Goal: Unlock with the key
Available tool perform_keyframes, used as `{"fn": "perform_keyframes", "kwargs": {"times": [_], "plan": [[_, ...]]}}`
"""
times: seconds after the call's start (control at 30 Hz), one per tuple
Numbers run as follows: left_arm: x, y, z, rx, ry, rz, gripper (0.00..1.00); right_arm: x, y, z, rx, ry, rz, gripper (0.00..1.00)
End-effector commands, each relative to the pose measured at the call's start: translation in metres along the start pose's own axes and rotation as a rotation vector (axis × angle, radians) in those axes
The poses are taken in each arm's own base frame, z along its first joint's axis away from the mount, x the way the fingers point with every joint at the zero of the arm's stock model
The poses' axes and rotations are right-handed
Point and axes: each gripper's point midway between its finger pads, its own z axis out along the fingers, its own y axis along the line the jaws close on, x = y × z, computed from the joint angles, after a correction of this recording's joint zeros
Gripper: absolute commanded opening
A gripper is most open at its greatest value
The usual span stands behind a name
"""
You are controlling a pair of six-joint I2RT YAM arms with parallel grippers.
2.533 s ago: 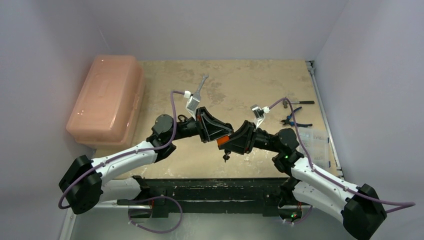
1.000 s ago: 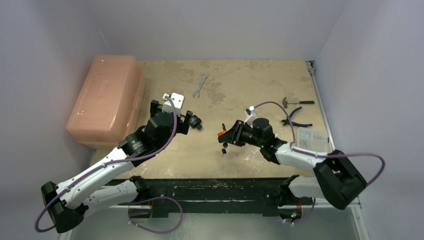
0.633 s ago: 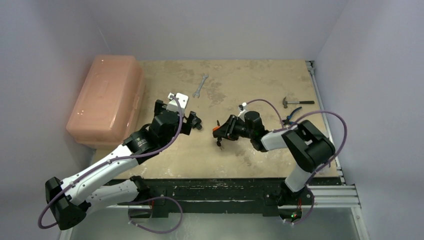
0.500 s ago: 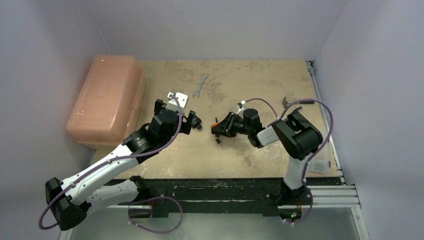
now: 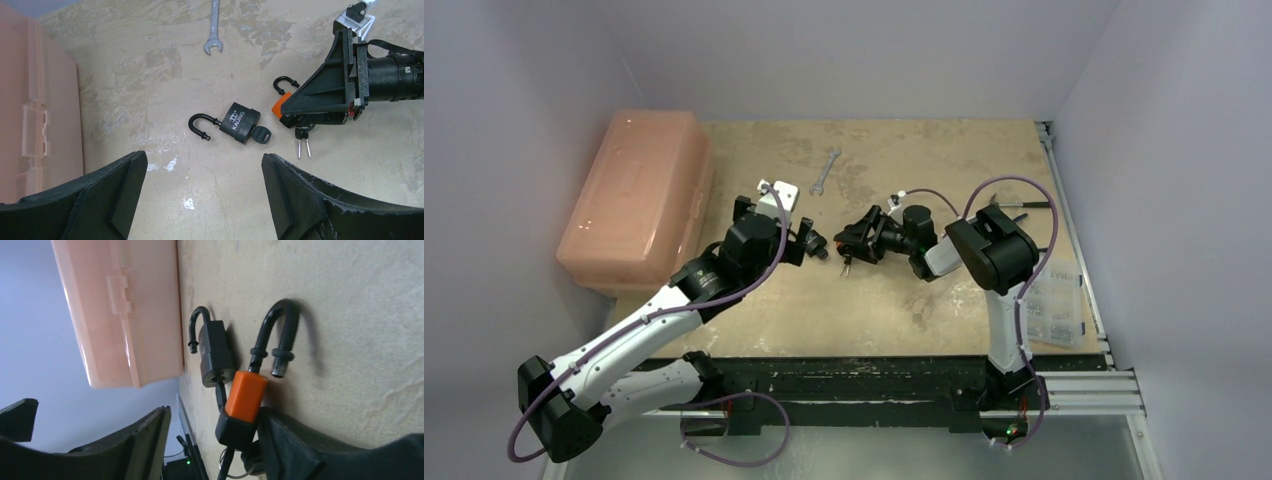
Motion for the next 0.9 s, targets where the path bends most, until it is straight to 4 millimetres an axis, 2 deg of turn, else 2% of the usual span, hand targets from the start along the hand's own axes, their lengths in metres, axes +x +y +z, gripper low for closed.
{"fn": "perform_keyframes", "kwargs": {"times": [0.0, 0.27, 0.3, 0.33, 0.53, 0.57, 0.6, 0.87], "plan": [[-0.010, 0.000, 0.003, 0.010, -0.036, -0.018, 0.91, -0.008, 0.002, -0.001, 0.010, -0.021, -0.007, 0.75], [-0.009, 0.002, 0.004, 0.008, -0.030, -0.021, 0.91, -0.008, -0.002, -0.017, 0.074, -0.042, -0.040, 0.83], [-0.009, 0.002, 0.004, 0.007, -0.030, -0.021, 0.91, -0.009, -0.002, -0.020, 0.082, -0.049, -0.049, 0.93], [-0.009, 0.002, 0.004, 0.006, -0.029, -0.020, 0.91, -0.009, -0.001, -0.023, 0.089, -0.060, -0.061, 0.98], [-0.008, 0.003, 0.004, 0.003, -0.027, -0.018, 0.90, -0.015, 0.011, -0.043, 0.177, -0.108, -0.188, 0.99], [-0.008, 0.004, 0.004, 0.000, -0.025, -0.016, 0.90, -0.017, 0.005, -0.047, 0.226, -0.108, -0.222, 0.99], [-0.008, 0.004, 0.004, -0.002, -0.025, -0.016, 0.90, -0.019, 0.012, -0.052, 0.252, -0.122, -0.268, 0.99], [-0.007, 0.006, 0.004, -0.012, -0.021, -0.013, 0.90, -0.036, 0.022, -0.097, 0.583, -0.231, -0.523, 0.99]]}}
